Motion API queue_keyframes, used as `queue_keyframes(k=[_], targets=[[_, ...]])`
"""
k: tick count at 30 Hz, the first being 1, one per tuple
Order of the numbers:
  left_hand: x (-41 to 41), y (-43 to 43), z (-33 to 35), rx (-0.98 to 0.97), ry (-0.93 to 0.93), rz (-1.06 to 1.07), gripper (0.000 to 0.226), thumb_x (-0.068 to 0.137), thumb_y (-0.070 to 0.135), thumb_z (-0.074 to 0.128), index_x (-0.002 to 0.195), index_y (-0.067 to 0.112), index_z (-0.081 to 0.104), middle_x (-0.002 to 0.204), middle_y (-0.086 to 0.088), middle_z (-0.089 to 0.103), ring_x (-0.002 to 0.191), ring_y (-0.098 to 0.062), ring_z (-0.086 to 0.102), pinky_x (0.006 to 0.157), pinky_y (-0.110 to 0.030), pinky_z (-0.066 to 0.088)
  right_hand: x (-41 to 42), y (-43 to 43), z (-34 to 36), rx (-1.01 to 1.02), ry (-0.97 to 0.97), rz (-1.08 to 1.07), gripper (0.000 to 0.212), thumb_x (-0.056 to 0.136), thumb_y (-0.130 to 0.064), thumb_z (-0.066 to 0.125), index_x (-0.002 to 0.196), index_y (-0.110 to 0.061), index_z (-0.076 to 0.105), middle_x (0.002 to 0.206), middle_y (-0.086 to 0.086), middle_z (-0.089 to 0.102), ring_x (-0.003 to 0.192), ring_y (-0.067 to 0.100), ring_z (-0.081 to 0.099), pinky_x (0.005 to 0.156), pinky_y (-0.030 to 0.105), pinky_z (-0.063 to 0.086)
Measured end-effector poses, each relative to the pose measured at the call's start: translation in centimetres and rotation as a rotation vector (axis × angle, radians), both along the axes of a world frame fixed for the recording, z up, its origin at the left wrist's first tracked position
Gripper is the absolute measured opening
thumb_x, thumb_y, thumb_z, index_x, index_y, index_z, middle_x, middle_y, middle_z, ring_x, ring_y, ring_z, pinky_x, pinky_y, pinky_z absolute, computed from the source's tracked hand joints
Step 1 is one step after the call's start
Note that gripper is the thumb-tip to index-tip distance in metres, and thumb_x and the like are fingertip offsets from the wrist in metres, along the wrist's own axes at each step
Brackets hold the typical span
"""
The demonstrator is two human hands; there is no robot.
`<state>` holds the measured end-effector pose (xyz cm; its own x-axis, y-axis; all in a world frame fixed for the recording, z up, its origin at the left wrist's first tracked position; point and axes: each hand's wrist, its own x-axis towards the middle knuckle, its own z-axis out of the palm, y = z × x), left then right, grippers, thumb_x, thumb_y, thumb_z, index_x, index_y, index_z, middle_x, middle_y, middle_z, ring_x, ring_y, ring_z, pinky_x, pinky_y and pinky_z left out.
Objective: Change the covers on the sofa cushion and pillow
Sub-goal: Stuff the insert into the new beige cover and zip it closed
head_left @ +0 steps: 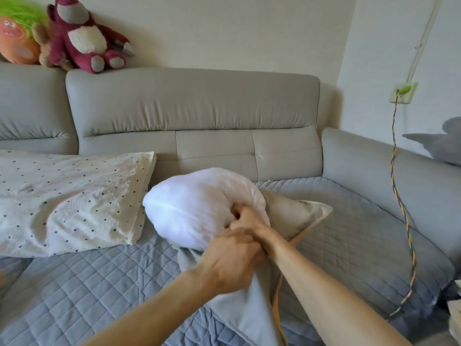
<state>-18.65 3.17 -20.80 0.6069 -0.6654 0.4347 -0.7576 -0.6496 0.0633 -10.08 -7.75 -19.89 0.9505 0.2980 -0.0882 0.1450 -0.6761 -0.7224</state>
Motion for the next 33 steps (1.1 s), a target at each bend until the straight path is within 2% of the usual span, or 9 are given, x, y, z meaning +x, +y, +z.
queue_keyframes(k=[3, 6, 10, 13, 16, 19, 24, 30, 33], targets=[[1.2, 2.4, -0.5, 0.003, -0.046, 0.166, 0.026, 0.086, 0.041, 0.051, 0.072, 0.028, 0.069, 0.073, 0.012, 0.066, 0.085, -0.013, 0.057, 0.087, -0.036, 0.04, -1.5, 0.2, -0.4, 0.555, 0.226, -0.018, 0.022, 0.084, -0.006, 0.05, 0.068, -0.021, 0.05, 0.063, -0.003, 0.045, 0.064, 0.013, 0.042, 0.06, 0.028, 0.037], [0.7, 4.5, -0.5, 0.098, 0.02, 0.246, 0.026, 0.083, 0.049, 0.053, 0.071, 0.031, 0.067, 0.069, 0.016, 0.063, 0.086, -0.006, 0.05, 0.086, -0.033, 0.025, -3.8, -1.4, -1.0, 0.866, 0.514, 0.103, 0.022, 0.074, -0.006, 0.05, 0.079, -0.011, 0.071, 0.083, 0.009, 0.065, 0.078, 0.018, 0.06, 0.073, 0.029, 0.048], [0.1, 4.9, -1.1, 0.007, 0.04, 0.232, 0.018, 0.082, 0.044, 0.054, 0.078, 0.034, 0.068, 0.07, 0.015, 0.062, 0.088, -0.003, 0.047, 0.094, -0.032, 0.028, -5.8, -2.8, -2.9, 0.452, -0.235, 0.04, 0.042, 0.076, 0.012, 0.058, 0.091, -0.024, 0.075, 0.116, -0.003, 0.069, 0.105, 0.008, 0.065, 0.086, 0.032, 0.057], [0.2, 5.0, -1.3, -0.056, 0.006, 0.26, 0.016, 0.074, 0.038, 0.058, 0.061, 0.031, 0.052, 0.054, 0.012, 0.051, 0.072, -0.004, 0.042, 0.087, -0.034, 0.038, -6.8, -3.9, -3.7, 0.14, -0.738, -0.159, 0.027, 0.073, -0.019, 0.083, 0.092, -0.027, 0.066, 0.106, -0.01, 0.055, 0.096, 0.005, 0.056, 0.077, 0.021, 0.049], [0.4, 5.4, -1.3, 0.007, -0.013, 0.29, 0.033, 0.071, 0.042, 0.055, 0.052, 0.032, 0.031, 0.048, 0.011, 0.042, 0.069, -0.003, 0.034, 0.086, -0.032, 0.035, -7.4, -4.5, -3.9, -0.094, -0.744, -0.224, 0.027, 0.079, -0.045, 0.075, 0.087, -0.025, 0.058, 0.089, -0.01, 0.056, 0.083, 0.009, 0.053, 0.064, 0.023, 0.036], [0.1, 4.7, -1.1, 0.032, -0.007, 0.269, 0.034, 0.067, 0.045, 0.052, 0.046, 0.033, 0.028, 0.046, 0.012, 0.033, 0.069, -0.002, 0.032, 0.083, -0.025, 0.025, -7.1, -3.2, -3.5, -0.204, -0.713, 0.073, 0.017, 0.089, -0.029, 0.051, 0.074, -0.023, 0.056, 0.08, 0.0, 0.063, 0.076, 0.023, 0.062, 0.06, 0.027, 0.033], [1.0, 4.5, -0.8, 0.053, 0.052, 0.305, 0.027, 0.066, 0.049, 0.043, 0.052, 0.027, 0.037, 0.052, 0.012, 0.041, 0.076, -0.001, 0.037, 0.082, -0.026, 0.021, -4.4, -1.6, -1.9, -0.472, -0.389, 0.305, 0.036, 0.104, -0.018, 0.03, 0.094, -0.008, 0.064, 0.107, 0.017, 0.067, 0.1, 0.034, 0.06, 0.081, 0.039, 0.045], [2.3, 3.9, -0.5, 0.044, -0.32, 0.137, 0.011, 0.082, 0.039, 0.062, 0.074, 0.034, 0.066, 0.069, 0.016, 0.063, 0.08, -0.01, 0.052, 0.084, -0.034, 0.033, -5.7, -6.5, -1.4, -0.499, -0.482, 0.146, 0.072, 0.098, -0.067, 0.021, 0.047, -0.021, 0.043, 0.045, -0.003, 0.045, 0.057, 0.011, 0.053, 0.075, 0.028, 0.034], [3.0, 1.8, -0.6, 0.005, -0.484, 0.142, 0.015, 0.088, 0.036, 0.058, 0.077, 0.027, 0.065, 0.076, 0.013, 0.062, 0.085, -0.016, 0.058, 0.092, -0.037, 0.032, -4.7, -9.0, -3.4, -0.394, -0.672, 0.059, 0.07, 0.09, -0.077, 0.029, 0.061, -0.024, 0.065, 0.065, -0.009, 0.065, 0.081, 0.0, 0.058, 0.079, 0.029, 0.038]])
